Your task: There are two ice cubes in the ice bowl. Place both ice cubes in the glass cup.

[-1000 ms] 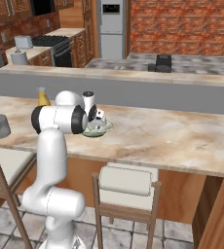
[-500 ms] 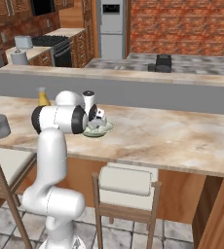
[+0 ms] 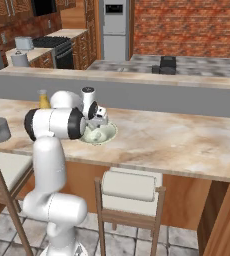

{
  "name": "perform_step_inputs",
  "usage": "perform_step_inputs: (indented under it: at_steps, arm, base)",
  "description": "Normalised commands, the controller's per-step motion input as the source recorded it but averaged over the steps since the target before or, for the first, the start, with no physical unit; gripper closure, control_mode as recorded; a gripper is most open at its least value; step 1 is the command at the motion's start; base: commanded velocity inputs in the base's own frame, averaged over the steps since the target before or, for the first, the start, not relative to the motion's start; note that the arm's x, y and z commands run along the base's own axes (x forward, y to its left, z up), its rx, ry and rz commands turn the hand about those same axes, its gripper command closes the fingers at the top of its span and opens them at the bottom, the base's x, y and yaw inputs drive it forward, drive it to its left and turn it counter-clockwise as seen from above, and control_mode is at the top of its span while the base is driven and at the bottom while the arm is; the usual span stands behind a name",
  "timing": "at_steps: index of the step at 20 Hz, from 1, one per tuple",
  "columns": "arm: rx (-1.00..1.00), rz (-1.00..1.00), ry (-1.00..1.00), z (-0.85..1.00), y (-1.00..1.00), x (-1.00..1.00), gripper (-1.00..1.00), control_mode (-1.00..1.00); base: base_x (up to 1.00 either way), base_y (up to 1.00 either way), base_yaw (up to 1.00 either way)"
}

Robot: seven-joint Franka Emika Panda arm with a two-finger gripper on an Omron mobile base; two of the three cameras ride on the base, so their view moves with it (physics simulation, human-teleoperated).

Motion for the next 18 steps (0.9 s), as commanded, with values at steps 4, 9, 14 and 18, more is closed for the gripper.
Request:
perform_step_inputs:
  at_steps: [4, 9, 14, 18]
  arm:
    - [0.02, 0.00, 0.00, 1.00, 0.00, -0.66, 1.00, -1.00]
    - [0.01, 0.00, 0.01, 1.00, -0.02, -0.84, 1.00, -1.00]
    - [0.00, 0.00, 0.17, 0.84, -0.01, -0.77, 1.00, -1.00]
    - [0.00, -0.02, 0.19, 0.49, -0.06, -0.94, 1.00, -1.00]
  base:
    - [0.00, 0.00, 0.00]
    - [0.00, 0.00, 0.00]
    - [0.00, 0.00, 0.00]
    - [0.00, 0.00, 0.00]
